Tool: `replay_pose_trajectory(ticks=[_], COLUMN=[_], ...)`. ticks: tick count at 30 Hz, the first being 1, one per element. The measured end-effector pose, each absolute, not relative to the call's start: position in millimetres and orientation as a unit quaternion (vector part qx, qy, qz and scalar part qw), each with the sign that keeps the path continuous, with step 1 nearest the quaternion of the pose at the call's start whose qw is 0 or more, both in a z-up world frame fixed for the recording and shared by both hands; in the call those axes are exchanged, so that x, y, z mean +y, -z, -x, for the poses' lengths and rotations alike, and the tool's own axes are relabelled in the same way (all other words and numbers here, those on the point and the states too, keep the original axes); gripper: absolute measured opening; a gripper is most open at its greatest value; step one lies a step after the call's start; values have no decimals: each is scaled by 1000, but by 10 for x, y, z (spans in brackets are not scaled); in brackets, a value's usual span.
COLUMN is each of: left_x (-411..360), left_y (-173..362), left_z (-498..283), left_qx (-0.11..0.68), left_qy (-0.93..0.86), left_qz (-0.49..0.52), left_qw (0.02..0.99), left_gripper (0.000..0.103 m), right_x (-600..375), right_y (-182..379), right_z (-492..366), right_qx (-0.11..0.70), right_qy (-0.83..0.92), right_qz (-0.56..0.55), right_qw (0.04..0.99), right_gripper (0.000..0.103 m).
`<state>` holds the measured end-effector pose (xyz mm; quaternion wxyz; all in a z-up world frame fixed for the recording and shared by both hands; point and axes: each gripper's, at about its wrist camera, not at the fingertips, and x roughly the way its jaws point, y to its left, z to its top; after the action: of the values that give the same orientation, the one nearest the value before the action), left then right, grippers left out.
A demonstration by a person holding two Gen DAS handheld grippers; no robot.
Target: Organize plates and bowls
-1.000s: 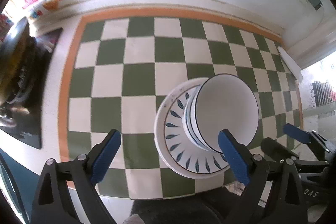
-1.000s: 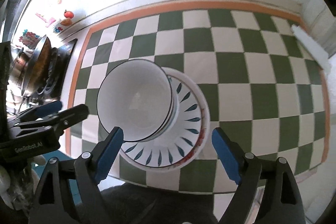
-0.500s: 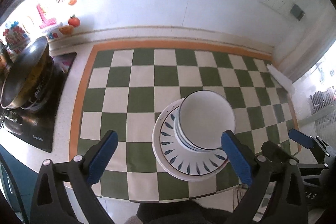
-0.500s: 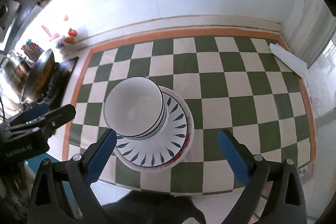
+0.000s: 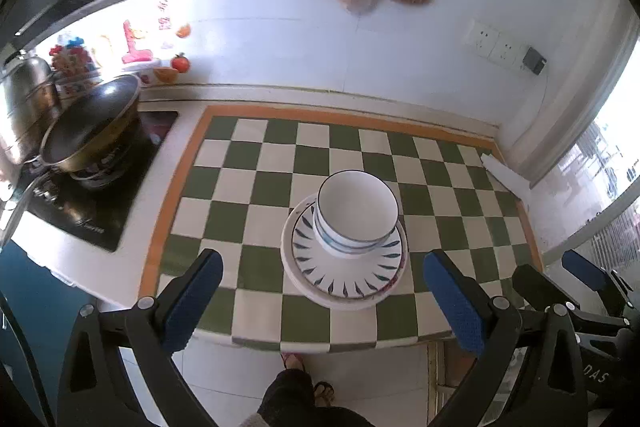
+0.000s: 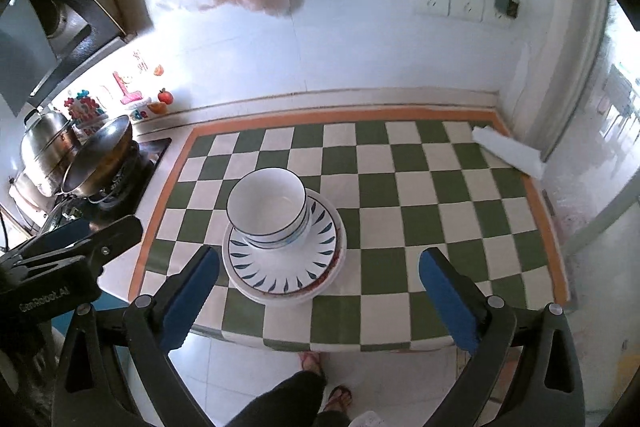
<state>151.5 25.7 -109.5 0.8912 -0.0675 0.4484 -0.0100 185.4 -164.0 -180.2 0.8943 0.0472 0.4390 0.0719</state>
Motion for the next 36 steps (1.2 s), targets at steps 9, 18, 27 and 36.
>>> replay_pose_trajectory(ticks=[9, 18, 27, 36], left_x=[230, 254, 421, 471], left_y=[666, 294, 98, 63], left_z=[-814, -165, 264, 461], left_qx=[413, 387, 364, 356], left_qy=[9, 13, 2, 4], left_qz=[42, 11, 12, 14], left_qw=[910, 922, 931, 934], left_gripper=[103, 103, 103, 103], right_x=[-1691, -1653, -1536, -1469], right_y=[1313, 827, 523, 453], right_z=[-1053, -273, 297, 496], right_qx=[404, 373, 343, 340], right_qy=[-72, -65, -50, -37], right_qz=[-47, -59, -55, -52], right_qw=[911, 924, 936, 938], right_gripper=[103, 103, 103, 103])
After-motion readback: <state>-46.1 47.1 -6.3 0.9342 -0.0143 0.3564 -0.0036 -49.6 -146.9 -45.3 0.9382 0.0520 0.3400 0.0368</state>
